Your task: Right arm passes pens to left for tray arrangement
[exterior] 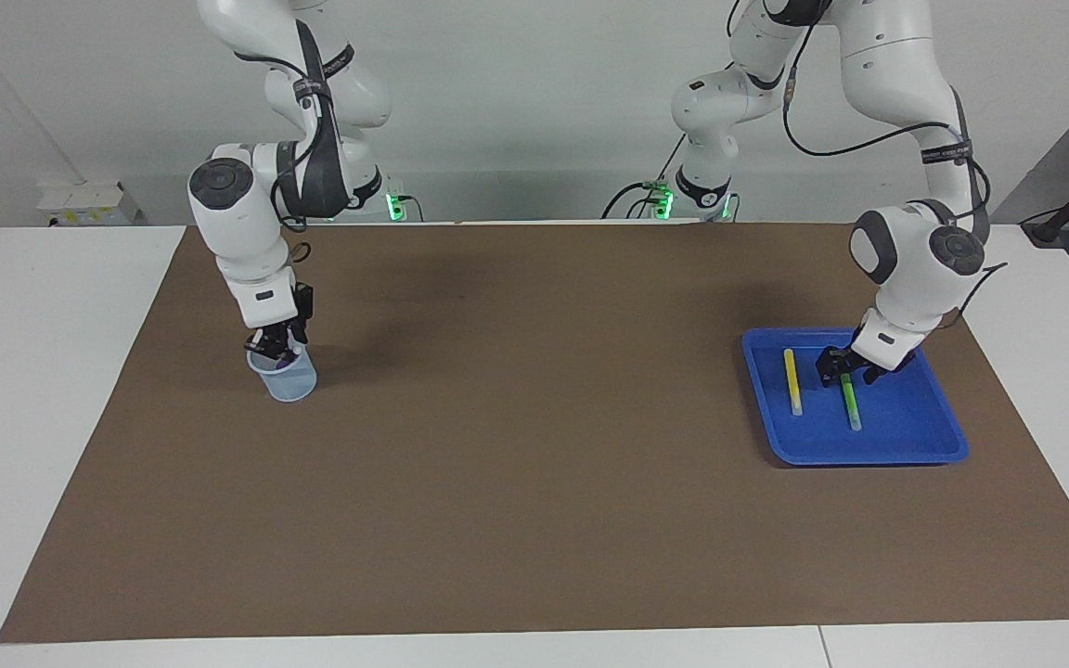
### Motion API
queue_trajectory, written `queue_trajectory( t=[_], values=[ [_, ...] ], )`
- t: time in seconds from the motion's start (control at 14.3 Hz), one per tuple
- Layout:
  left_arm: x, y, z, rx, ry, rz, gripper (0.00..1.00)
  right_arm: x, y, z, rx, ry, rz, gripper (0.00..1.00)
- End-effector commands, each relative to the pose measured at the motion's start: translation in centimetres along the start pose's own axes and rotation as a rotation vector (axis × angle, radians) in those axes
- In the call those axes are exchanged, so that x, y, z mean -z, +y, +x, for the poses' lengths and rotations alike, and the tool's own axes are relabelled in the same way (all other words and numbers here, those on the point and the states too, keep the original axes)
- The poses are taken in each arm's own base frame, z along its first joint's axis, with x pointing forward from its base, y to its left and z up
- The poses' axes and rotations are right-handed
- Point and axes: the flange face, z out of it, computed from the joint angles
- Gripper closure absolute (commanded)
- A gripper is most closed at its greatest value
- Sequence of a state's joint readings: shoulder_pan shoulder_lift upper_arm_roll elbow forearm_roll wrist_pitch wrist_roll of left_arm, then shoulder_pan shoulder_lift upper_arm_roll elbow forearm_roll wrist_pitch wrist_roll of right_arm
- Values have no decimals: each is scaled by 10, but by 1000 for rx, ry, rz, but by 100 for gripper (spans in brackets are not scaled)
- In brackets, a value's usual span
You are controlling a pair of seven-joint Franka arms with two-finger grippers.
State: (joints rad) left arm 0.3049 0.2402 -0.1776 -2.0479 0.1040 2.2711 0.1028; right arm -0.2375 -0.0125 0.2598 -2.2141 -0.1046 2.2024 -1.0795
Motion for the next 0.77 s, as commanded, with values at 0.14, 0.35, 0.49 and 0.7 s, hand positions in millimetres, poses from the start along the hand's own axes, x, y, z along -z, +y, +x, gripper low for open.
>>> queue_trajectory(
  t=[0.14,0.35,0.49,0.7],
  values=[
    [38,6,13,86,-47,-44,20,-3,-4,0,-8,-11,-19,99],
    [73,28,15,151,-75,-67,18,6,3,-4,-12,-11,-21,100],
    [96,45,12,172,-74,-94,16,24,13,-8,-25,-13,-26,100],
    [123,67,1,163,-84,-88,15,59,30,-13,-52,-9,-46,100]
  ],
)
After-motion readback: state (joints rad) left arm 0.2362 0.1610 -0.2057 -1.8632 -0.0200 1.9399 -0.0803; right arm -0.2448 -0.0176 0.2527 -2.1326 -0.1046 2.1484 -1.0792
